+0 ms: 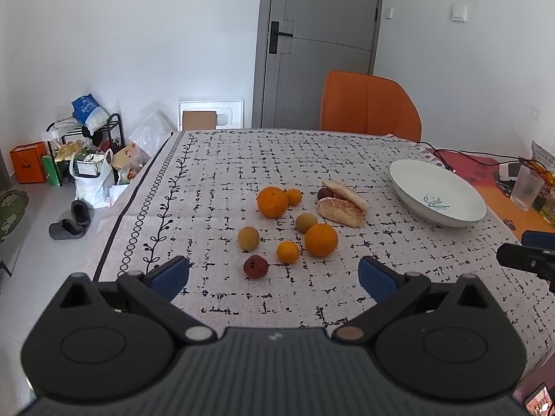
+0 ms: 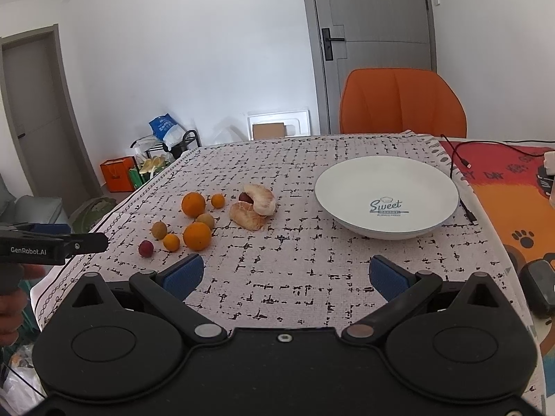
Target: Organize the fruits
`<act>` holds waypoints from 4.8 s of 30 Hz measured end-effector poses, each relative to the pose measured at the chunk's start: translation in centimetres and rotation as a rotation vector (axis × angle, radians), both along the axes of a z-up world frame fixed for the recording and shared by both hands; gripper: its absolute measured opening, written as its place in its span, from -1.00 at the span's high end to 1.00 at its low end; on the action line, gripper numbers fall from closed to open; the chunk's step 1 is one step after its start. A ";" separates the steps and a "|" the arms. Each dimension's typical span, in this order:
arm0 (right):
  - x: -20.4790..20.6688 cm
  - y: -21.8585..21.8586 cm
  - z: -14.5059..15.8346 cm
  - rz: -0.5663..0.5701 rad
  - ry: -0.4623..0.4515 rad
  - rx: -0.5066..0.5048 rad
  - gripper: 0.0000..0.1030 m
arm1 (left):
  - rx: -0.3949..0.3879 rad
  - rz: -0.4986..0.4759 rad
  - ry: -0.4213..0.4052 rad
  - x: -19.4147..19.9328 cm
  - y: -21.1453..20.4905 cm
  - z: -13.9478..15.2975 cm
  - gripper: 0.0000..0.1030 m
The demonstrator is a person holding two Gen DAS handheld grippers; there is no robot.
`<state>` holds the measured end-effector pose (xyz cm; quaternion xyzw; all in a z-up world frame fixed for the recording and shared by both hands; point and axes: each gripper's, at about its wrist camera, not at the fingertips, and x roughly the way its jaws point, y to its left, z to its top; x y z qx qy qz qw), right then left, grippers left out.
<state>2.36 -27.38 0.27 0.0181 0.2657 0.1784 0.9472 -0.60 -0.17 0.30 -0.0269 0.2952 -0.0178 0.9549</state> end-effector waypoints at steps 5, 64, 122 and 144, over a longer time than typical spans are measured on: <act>0.0 0.0 0.1 -0.001 -0.005 0.002 -1.00 | -0.001 -0.001 0.003 0.0 0.0 0.0 -1.00; 9.3 8.1 -5.3 0.227 0.074 0.039 -0.44 | -0.026 0.037 0.035 6.5 1.7 -7.0 -0.01; 9.8 -1.5 -3.7 0.025 -0.033 0.165 0.34 | -0.011 -0.251 -0.054 11.1 -8.7 -3.2 0.55; 11.4 -7.7 -4.9 -0.143 -0.037 0.181 0.34 | 0.009 -0.359 -0.058 15.2 -15.2 -2.9 0.55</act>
